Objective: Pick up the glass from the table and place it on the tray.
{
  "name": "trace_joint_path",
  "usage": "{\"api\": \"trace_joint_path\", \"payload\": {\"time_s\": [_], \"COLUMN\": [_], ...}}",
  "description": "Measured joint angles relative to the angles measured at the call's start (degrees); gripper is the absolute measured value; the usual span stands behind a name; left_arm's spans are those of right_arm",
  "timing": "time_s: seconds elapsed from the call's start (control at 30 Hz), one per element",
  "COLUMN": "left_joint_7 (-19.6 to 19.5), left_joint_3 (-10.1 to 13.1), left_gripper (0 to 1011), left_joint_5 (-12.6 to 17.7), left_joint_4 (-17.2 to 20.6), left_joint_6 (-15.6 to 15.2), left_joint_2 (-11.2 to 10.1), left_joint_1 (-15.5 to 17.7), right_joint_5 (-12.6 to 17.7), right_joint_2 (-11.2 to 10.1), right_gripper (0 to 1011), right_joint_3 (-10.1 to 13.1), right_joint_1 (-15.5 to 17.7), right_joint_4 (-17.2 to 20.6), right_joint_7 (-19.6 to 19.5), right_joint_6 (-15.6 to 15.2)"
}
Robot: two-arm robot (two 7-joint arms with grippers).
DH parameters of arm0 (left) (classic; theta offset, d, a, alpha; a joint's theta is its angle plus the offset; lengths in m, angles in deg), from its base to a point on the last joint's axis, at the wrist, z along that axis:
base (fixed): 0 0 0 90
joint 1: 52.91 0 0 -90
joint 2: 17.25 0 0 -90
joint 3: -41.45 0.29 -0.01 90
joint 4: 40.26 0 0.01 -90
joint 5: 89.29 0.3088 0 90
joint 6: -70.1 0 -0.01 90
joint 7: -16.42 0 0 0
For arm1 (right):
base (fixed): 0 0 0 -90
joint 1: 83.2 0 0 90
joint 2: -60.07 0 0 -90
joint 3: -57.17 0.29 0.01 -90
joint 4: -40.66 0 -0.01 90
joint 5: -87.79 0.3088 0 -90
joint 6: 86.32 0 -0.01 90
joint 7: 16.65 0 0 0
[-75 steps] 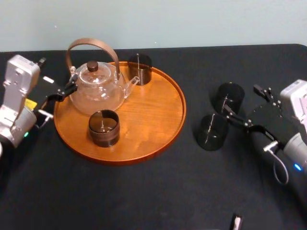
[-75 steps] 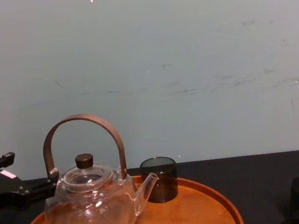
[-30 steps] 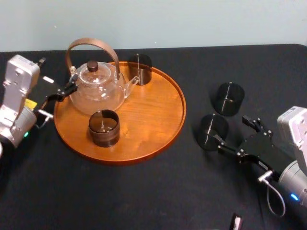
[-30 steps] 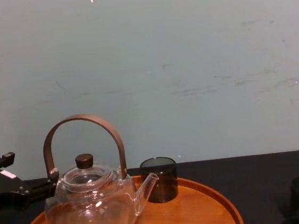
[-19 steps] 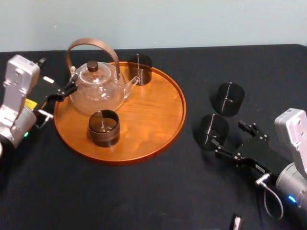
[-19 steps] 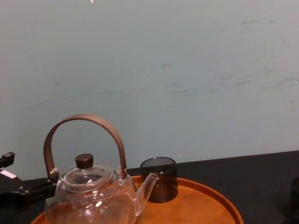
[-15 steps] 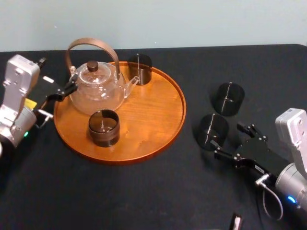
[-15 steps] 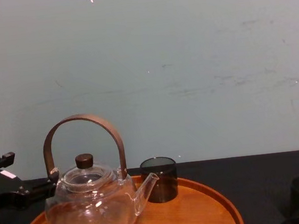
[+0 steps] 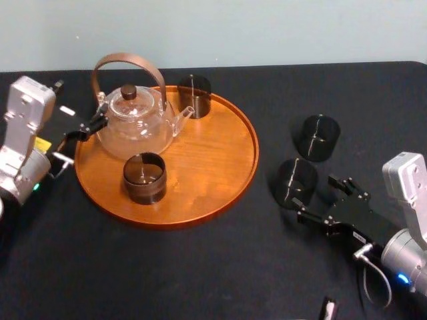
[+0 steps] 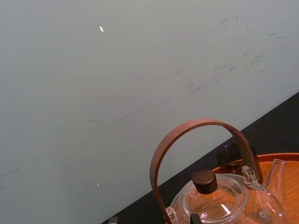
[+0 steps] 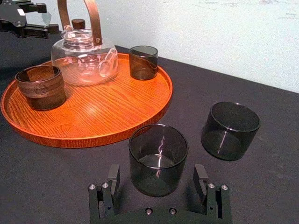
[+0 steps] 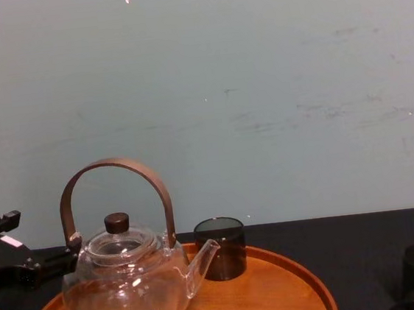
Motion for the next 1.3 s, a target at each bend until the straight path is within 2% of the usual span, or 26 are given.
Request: {"api": "trace_joint_path", "payload": {"time_s": [0.47,0.87,1.3], "left_joint_7": [0.0,0.0,0.0], "left_joint_3": [0.0,0.0,0.0], "left_gripper": [1001,1001,1001], "left_joint_5": [0.0,0.0,0.0], "left_joint_4": [0.0,0.0,0.0], "left_joint_6": [0.0,0.0,0.0], "left_joint_2": [0.0,0.0,0.0], "left_joint_1": [0.0,0.0,0.0], "right_joint_5": [-1.9,-3.8,-4.2], "right_joint_2": [1.7,3.9,5.3], "right_gripper": [1002,1002,1002], "right_joint_3": [0.7,0.5,0.4], "right_joint_1": [-1.0,-4.0,-5.5], "right_joint_4": [-1.1,-4.5,-6.9], "right_joint_7": [1.7,3.3,4.9], "right_joint_6": [-0.6,-0.8,-0.7]}}
